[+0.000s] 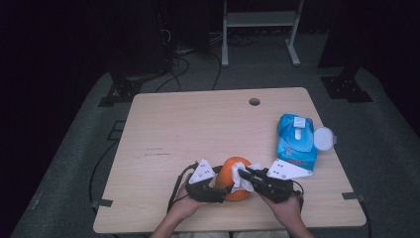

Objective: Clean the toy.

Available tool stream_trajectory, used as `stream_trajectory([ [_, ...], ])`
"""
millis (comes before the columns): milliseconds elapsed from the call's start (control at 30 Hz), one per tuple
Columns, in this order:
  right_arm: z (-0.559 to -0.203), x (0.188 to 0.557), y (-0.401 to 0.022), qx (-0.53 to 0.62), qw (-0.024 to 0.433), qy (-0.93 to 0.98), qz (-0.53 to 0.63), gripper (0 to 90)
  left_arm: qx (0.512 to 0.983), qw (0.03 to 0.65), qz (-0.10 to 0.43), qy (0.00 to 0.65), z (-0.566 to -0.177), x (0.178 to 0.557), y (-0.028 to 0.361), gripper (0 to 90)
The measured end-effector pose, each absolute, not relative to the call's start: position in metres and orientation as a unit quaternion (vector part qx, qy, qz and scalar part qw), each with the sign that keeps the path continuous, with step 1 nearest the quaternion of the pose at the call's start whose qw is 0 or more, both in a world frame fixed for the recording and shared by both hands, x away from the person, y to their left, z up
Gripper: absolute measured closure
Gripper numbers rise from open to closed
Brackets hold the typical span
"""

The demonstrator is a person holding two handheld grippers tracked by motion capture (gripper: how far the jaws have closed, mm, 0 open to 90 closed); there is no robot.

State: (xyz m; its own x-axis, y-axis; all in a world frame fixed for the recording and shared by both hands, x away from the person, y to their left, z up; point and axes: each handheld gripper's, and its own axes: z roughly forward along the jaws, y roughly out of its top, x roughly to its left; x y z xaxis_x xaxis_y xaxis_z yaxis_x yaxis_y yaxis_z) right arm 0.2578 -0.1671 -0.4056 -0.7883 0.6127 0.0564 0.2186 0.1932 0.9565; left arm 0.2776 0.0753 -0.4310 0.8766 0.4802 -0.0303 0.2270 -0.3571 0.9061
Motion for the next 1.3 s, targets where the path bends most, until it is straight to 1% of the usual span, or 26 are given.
stream_trajectory([
  [100,-0.404,0.263,-0.174,0.289,0.176,0.747,0.573,82.7,0.816,0.524,0.123,0.21,-0.43,0.275,0.074,30.7],
  [133,-0.405,0.264,-0.177,0.295,0.18,0.746,0.57,82.6,0.814,0.527,0.123,0.212,-0.43,0.276,0.074,29.5],
  [167,-0.406,0.265,-0.179,0.299,0.181,0.747,0.566,82.6,0.81,0.531,0.121,0.218,-0.43,0.277,0.074,26.3],
  [233,-0.407,0.265,-0.183,0.303,0.184,0.747,0.562,82.7,0.806,0.53,0.116,0.235,-0.432,0.28,0.074,17.0],
  [267,-0.406,0.263,-0.182,0.304,0.182,0.747,0.563,82.8,0.806,0.529,0.112,0.241,-0.433,0.281,0.073,14.3],
  [300,-0.405,0.261,-0.18,0.302,0.177,0.747,0.565,82.9,0.809,0.528,0.1,0.239,-0.435,0.281,0.071,14.5],
  [367,-0.403,0.256,-0.17,0.282,0.183,0.757,0.56,82.8,0.817,0.522,0.109,0.218,-0.435,0.276,0.068,22.8],
  [433,-0.4,0.254,-0.164,0.268,0.192,0.765,0.554,82.8,0.824,0.517,0.116,0.203,-0.434,0.272,0.065,27.0],
  [500,-0.398,0.258,-0.168,0.271,0.197,0.761,0.556,82.7,0.827,0.516,0.118,0.191,-0.434,0.271,0.066,29.8],
  [600,-0.399,0.264,-0.181,0.295,0.212,0.756,0.545,82.7,0.825,0.517,0.122,0.193,-0.433,0.271,0.066,28.5],
  [667,-0.403,0.264,-0.187,0.305,0.205,0.757,0.54,83.0,0.823,0.517,0.116,0.206,-0.434,0.273,0.065,21.9],
  [700,-0.403,0.261,-0.186,0.305,0.2,0.758,0.54,83.0,0.822,0.519,0.113,0.208,-0.435,0.274,0.064,20.2],
  [733,-0.402,0.259,-0.184,0.301,0.198,0.761,0.54,83.0,0.823,0.518,0.113,0.206,-0.436,0.273,0.063,20.2],
  [800,-0.399,0.254,-0.175,0.28,0.193,0.769,0.542,82.9,0.833,0.507,0.117,0.188,-0.436,0.269,0.061,24.1],
  [867,-0.397,0.25,-0.165,0.259,0.2,0.78,0.533,82.9,0.843,0.495,0.128,0.167,-0.435,0.265,0.059,26.1],
  [967,-0.395,0.255,-0.167,0.265,0.194,0.777,0.537,82.9,0.847,0.493,0.134,0.148,-0.435,0.263,0.058,27.5],
  [1033,-0.397,0.262,-0.177,0.281,0.191,0.77,0.54,82.7,0.842,0.5,0.131,0.154,-0.435,0.263,0.058,27.2],
  [1133,-0.403,0.267,-0.191,0.308,0.212,0.769,0.518,82.8,0.838,0.504,0.122,0.171,-0.435,0.266,0.058,20.8],
  [1200,-0.405,0.267,-0.193,0.313,0.191,0.766,0.528,83.1,0.842,0.499,0.127,0.163,-0.435,0.265,0.055,20.9],
  [1300,-0.399,0.262,-0.182,0.287,0.169,0.775,0.537,83.1,0.853,0.486,0.138,0.132,-0.435,0.259,0.053,24.0],
])
